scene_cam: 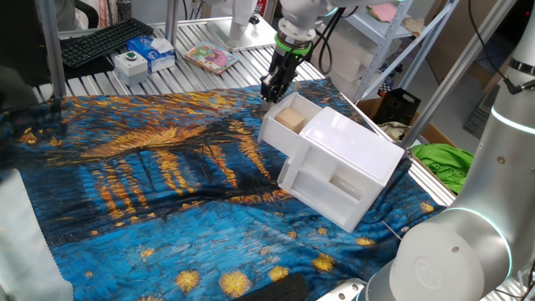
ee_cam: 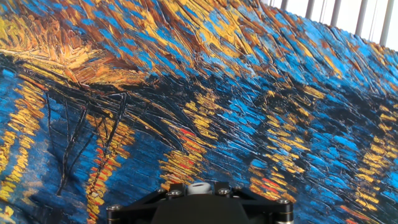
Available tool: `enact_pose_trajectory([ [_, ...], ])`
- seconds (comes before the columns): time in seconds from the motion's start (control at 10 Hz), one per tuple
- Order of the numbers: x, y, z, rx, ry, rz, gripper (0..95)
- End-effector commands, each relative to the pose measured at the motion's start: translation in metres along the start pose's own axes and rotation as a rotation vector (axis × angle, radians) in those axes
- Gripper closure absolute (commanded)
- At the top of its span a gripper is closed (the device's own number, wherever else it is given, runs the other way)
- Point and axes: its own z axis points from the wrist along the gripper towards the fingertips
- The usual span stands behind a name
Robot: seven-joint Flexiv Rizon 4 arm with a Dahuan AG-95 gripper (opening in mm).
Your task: Put things in the drawer
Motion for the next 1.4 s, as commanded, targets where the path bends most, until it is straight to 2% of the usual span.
enact_pose_trajectory([
  [0.1, 0.000, 0.000, 0.001, -0.002, -0.002, 0.001, 95.0],
  [1.4, 0.014, -0.003, -0.004, -0.008, -0.003, 0.001, 95.0],
])
